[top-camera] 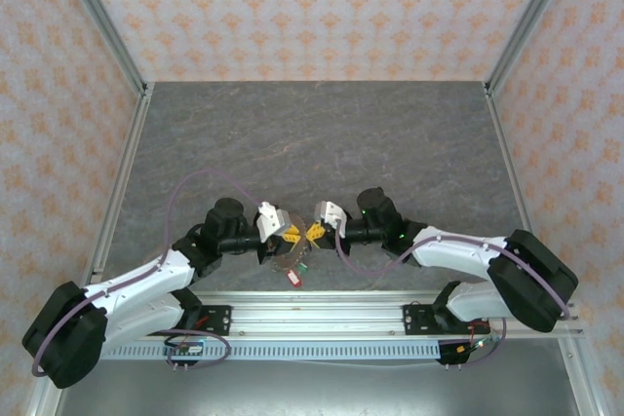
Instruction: Put the keys on the keyring
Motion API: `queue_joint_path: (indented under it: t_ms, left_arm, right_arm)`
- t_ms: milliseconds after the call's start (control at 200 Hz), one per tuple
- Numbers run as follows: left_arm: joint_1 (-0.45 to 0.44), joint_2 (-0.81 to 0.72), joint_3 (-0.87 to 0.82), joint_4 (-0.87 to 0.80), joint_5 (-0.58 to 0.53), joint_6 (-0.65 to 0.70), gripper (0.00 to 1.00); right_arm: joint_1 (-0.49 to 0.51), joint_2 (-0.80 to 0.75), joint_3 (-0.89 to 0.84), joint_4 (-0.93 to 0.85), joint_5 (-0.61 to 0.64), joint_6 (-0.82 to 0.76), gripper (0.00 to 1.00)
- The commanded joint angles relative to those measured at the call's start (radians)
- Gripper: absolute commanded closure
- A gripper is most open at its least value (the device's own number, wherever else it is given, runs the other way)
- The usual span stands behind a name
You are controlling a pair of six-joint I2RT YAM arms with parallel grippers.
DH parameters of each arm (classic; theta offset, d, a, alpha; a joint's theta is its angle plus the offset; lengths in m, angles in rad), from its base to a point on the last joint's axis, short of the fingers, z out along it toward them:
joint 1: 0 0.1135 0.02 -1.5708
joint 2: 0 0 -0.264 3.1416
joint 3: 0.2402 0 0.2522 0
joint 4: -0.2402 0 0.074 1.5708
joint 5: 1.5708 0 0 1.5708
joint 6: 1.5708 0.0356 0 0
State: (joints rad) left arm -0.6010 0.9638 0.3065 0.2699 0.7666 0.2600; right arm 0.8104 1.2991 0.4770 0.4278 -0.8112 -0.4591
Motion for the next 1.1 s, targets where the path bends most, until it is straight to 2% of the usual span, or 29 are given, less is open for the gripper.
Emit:
queue_joint_path:
  t_ms: [0,200,475,811,891,961,1096]
  left_arm:
    - [0.006,0.008,0.035,-0.014,0.048,0.025,0.79]
    - [0.004,0.058,0.070,-0.062,0.069,0.054,0.79]
    - [0.004,0.124,0.124,-0.116,-0.008,0.086,0.84]
    - [-0.008,0.171,0.159,-0.129,-0.021,0.084,0.80]
    - [-0.009,0.171,0.167,-0.142,-0.031,0.087,0.86]
    - [-0.009,0.169,0.168,-0.142,-0.062,0.086,1.00]
    - [-0.010,0.139,0.128,-0.078,-0.126,0.063,1.00]
  right_arm:
    - [-0.008,0.008,0.046,0.043,-0.051,-0.029,1.00]
    - [-0.008,0.014,0.064,0.037,-0.044,-0.029,1.00]
    - [-0.008,0.029,0.092,0.022,-0.072,-0.023,1.00]
    - [-0.007,0.058,0.116,0.054,-0.080,0.004,1.00]
    - [-0.005,0.053,0.115,0.054,-0.072,0.010,1.00]
    - [-0.004,0.044,0.109,0.045,-0.066,0.010,1.00]
    - [-0.004,0.027,0.087,-0.021,-0.010,-0.024,0.99]
